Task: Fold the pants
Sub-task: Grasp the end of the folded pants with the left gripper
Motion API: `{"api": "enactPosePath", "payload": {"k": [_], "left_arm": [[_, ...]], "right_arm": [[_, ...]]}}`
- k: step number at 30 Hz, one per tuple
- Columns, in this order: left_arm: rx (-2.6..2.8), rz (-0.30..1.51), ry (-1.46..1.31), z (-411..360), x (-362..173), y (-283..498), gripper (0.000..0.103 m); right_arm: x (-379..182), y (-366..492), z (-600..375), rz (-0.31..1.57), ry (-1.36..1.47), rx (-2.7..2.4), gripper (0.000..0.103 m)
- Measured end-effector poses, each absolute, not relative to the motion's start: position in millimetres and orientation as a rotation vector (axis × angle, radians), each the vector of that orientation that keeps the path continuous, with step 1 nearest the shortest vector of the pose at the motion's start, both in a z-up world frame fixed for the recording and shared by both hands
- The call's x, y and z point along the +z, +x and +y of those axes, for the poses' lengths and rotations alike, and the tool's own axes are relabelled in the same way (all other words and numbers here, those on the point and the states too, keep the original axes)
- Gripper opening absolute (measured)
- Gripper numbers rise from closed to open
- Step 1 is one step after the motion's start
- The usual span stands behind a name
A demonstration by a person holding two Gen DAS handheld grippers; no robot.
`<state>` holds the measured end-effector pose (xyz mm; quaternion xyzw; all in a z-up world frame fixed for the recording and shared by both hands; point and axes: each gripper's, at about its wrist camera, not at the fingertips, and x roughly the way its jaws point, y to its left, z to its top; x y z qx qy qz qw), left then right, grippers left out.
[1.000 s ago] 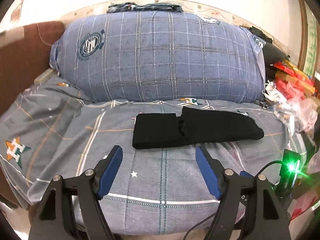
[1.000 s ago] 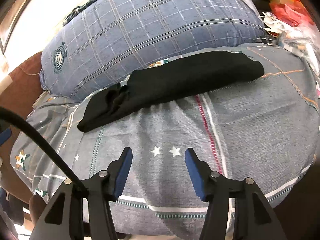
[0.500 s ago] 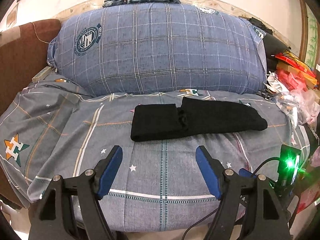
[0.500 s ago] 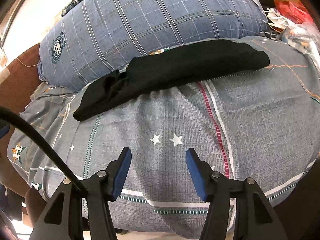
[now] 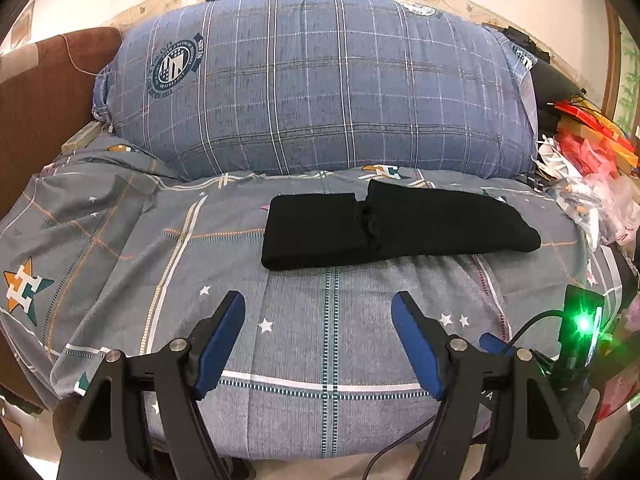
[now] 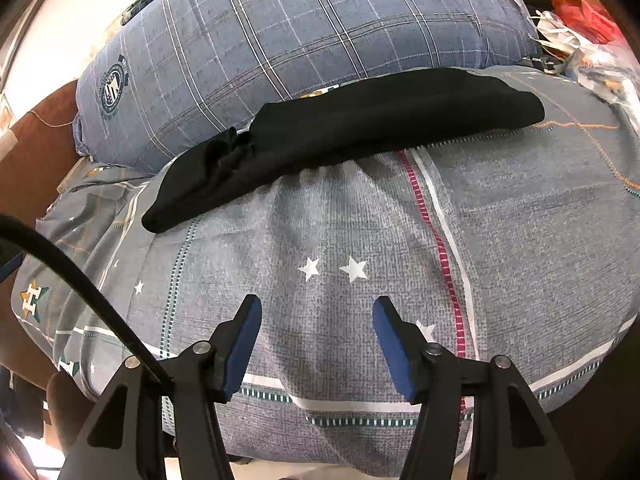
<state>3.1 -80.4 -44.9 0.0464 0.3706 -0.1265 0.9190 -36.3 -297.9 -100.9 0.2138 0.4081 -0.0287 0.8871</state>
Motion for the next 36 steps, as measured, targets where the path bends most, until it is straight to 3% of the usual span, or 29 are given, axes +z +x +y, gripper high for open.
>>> {"api": "enactPosePath", "payload": {"k": [19,27,35,36], "left_arm": [[-0.257,0.912,0.076,-72.2,-98.4,43.3,0.075],[-0.345,1.043,-0.256,-20.9,-118.1,156.5,0.075],[-0.438,1.207,-0.314,-45.9,-164.4,240.8,0.075],[-0.452,1.193,-0.282,-54.8,-161.9,242.4,0.067]], "right_arm": [[-110.1,-35.1,-295.5,0.845,0.413,-0.048,0.069],[-77.9,-33.7,-286.8,0.748,0.327,-0.041,0.07],[-93.0,-26.1,-281.2,0.806,0.325,-0.027,0.07],[-93.9,-25.5,-281.7,0.808,0.324,-0.03,0.07]]}}
